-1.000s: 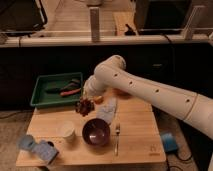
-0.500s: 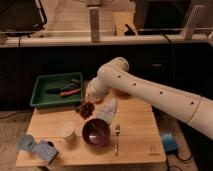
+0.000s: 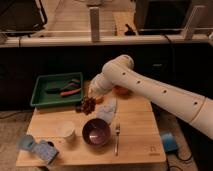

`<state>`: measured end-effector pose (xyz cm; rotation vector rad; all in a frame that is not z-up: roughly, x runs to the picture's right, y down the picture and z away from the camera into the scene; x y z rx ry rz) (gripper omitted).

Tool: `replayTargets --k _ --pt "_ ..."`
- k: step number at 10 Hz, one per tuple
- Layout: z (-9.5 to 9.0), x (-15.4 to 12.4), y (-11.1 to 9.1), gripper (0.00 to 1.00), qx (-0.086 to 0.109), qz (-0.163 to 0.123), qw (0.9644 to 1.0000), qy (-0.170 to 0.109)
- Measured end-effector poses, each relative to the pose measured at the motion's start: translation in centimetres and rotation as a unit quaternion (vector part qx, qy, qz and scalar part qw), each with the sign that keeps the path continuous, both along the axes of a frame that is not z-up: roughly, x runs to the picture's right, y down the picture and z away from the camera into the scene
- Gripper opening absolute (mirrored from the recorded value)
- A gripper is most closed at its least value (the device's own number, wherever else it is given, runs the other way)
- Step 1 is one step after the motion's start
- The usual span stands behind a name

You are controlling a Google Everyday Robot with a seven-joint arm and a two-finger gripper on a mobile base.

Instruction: Place grapes in red bowl

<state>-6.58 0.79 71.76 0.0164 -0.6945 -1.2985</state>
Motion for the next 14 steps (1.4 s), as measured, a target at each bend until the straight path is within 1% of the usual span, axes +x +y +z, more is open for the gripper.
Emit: replayTargets --k 2,5,8,10,12,14 --pt "-0.1 0.9 -1.4 0.00 0.007 0.012 0.9999 -0.002" --pt "0.1 1.3 -2.6 0.00 0.012 0.025 0.9995 -0.012" --pt "0.4 1.6 -3.8 0.00 0.018 0.032 0.9993 -0.009" --pt "0.7 2.3 -4.5 0.00 0.022 0.041 0.9989 -0.002" --pt "1.1 4.3 -5.6 0.00 0.031 0.062 0.9975 0.010" --pt "1.4 6.6 -6.4 0.00 0.043 0.083 0.9955 0.015"
